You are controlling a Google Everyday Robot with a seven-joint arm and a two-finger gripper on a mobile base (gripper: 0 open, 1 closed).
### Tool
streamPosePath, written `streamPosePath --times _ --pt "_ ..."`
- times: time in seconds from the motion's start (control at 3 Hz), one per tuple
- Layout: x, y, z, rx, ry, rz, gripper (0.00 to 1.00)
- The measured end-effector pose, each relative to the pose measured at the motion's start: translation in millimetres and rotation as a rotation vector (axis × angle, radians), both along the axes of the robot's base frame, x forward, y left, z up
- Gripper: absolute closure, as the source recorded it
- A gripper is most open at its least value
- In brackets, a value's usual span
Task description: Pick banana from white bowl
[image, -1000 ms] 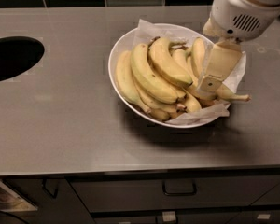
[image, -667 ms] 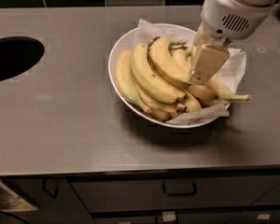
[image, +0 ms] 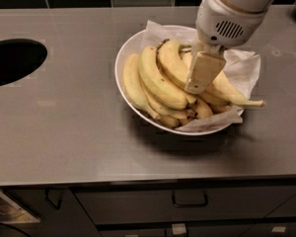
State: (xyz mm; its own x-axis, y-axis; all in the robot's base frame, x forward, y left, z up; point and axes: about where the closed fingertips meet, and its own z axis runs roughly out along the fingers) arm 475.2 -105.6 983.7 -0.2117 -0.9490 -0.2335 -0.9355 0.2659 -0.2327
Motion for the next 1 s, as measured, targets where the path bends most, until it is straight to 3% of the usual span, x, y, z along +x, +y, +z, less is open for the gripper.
streamPosePath --times 0.33,1.0 --pt "-0.5 6.4 -5.6 0.011 0.015 -0.014 0.42" --pt "-2.0 7.9 -3.7 -0.038 -0.020 -0.072 0.46"
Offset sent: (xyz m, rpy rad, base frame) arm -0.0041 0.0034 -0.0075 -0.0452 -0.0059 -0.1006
